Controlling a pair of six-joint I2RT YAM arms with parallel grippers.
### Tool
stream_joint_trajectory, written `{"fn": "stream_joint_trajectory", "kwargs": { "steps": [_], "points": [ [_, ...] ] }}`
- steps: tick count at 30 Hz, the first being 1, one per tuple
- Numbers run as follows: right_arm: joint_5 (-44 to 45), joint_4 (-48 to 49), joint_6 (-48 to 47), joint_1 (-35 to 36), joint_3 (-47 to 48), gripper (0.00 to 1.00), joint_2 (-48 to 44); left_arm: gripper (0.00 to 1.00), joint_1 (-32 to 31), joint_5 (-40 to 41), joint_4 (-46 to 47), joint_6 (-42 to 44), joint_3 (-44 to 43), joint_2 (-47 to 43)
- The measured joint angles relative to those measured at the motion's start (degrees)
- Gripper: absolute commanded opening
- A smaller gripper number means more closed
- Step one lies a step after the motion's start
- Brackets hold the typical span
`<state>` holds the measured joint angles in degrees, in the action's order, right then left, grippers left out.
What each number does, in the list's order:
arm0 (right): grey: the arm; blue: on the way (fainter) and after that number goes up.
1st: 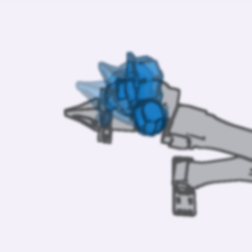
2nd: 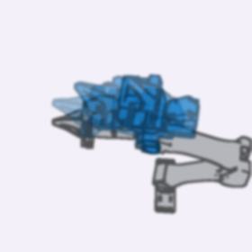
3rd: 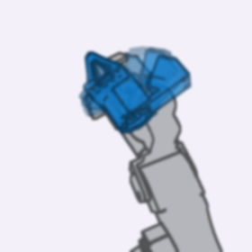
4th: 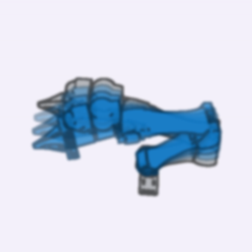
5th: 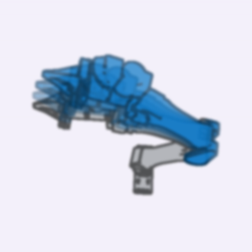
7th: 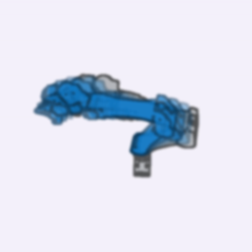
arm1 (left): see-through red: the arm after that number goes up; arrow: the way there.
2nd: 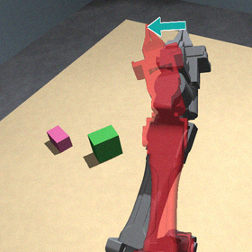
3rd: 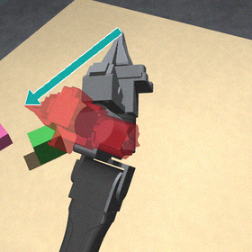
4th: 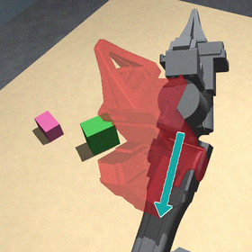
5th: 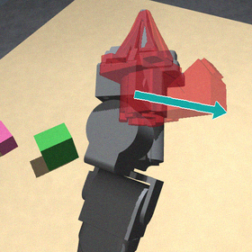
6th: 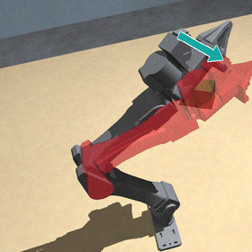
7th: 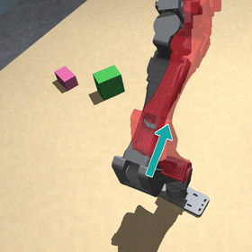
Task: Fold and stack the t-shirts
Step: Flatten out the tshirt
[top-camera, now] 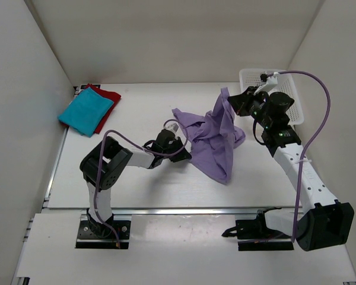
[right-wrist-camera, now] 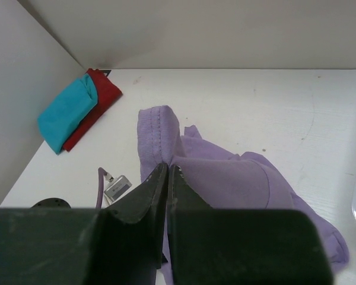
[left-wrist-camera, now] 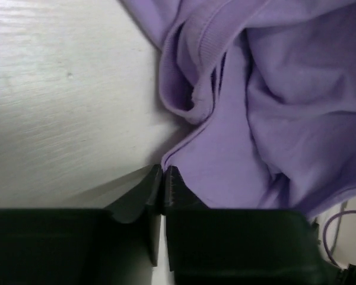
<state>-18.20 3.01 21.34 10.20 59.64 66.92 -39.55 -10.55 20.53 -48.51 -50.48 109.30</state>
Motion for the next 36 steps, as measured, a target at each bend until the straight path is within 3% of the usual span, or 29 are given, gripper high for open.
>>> {"fn": "stream_joint_trajectory", "kwargs": {
  "steps": [3, 7, 10, 14, 17, 19, 23, 28, 33, 36],
  "points": [
    [-0.57, 0.55, 0.66, -0.31, -0.15, 0.01, 0.24, 0.00, 1.07, -1.07, -0.50, -0.70, 0.13, -0.46],
    [-2.60, 2.27, 2.58, -0.59, 1.99, 0.00, 4.35, 0.00, 7.02, -4.33, -4.90, -0.85, -1.55, -3.34],
    [-4.33, 0.66, 3.67, -0.35, 10.73, 0.00, 12.11, 0.00, 15.34, -6.67, -9.77, -0.70, -9.16, -5.97],
    [-4.81, -4.94, 3.04, 1.09, 29.79, 0.00, 21.81, 0.00, 27.47, -9.79, -12.33, -2.12, -19.93, -11.21],
    [-5.25, -6.75, 2.14, 1.90, 38.51, 0.00, 22.40, 0.00, 37.42, -12.17, -12.31, -4.11, -23.71, -17.79],
    [-5.88, -5.70, 1.88, 2.25, 38.58, 0.00, 19.28, 0.01, 43.47, -13.38, -11.61, -5.53, -23.12, -22.80],
    [-6.58, 2.86, 4.76, 0.83, 15.89, 0.00, 2.99, 0.02, 52.50, -14.80, -7.76, -8.13, -11.54, -35.21],
    [-5.79, 12.61, 11.78, -1.53, -22.86, 0.00, -15.13, 0.02, 54.05, -16.50, -4.81, -8.96, 9.88, -44.06],
    [-4.70, 4.24, 16.63, -2.08, -48.98, 0.01, -25.16, 0.05, 53.81, -15.61, -9.01, -7.69, 28.92, -46.25],
    [-4.17, -1.60, 19.37, -4.46, -55.47, 0.12, -36.65, 0.07, 53.59, -15.04, -12.02, -5.57, 33.81, -48.24]
  ]
}}
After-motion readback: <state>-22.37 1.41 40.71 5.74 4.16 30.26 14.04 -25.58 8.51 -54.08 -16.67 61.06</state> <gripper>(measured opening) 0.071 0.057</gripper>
